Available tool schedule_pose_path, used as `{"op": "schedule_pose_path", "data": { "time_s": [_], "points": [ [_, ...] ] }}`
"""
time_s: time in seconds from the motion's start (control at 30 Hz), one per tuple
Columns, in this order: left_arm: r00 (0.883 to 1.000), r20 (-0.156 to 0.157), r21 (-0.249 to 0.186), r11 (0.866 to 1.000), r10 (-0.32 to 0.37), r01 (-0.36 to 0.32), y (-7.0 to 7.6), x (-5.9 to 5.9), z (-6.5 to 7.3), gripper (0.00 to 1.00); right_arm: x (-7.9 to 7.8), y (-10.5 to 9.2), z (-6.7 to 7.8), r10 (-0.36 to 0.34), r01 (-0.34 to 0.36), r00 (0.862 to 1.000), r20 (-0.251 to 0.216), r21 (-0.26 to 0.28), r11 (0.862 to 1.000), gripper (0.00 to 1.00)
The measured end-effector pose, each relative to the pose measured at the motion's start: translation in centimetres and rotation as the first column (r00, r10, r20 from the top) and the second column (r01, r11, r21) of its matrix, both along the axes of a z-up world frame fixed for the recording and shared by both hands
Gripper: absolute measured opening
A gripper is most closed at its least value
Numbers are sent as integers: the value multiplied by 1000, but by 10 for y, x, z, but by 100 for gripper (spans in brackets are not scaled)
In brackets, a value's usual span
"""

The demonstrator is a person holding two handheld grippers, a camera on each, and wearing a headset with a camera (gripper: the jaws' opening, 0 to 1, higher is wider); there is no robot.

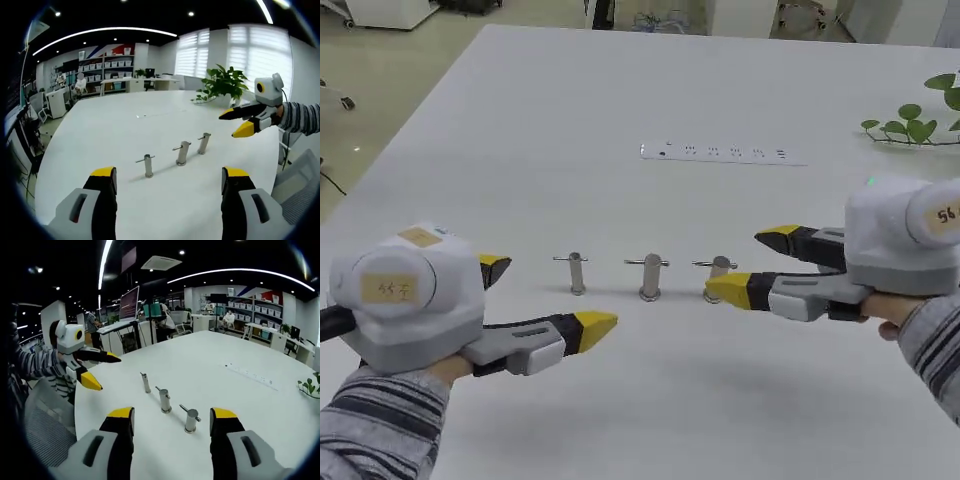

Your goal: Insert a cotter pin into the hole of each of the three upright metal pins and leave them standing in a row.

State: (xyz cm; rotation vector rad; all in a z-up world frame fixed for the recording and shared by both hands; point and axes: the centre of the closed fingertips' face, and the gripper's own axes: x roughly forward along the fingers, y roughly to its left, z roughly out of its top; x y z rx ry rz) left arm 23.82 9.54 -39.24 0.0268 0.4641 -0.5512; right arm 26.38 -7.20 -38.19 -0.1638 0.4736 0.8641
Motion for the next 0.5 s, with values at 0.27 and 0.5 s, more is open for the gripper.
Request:
{"op": "schedule_pose_path", "data": {
  "time_s": [0.27, 0.5],
  "points": [
    [1000, -9, -10, 1000, 8, -8, -3, -6, -1, 92, -15, -11, -8, -117, 120, 992, -50, 60, 991, 67],
    [1000, 22, 21, 1000, 11, -12, -3, -12, 1, 96, -29, -17, -6, -178, 184, 981, -73, 95, 978, 69]
  ]
}}
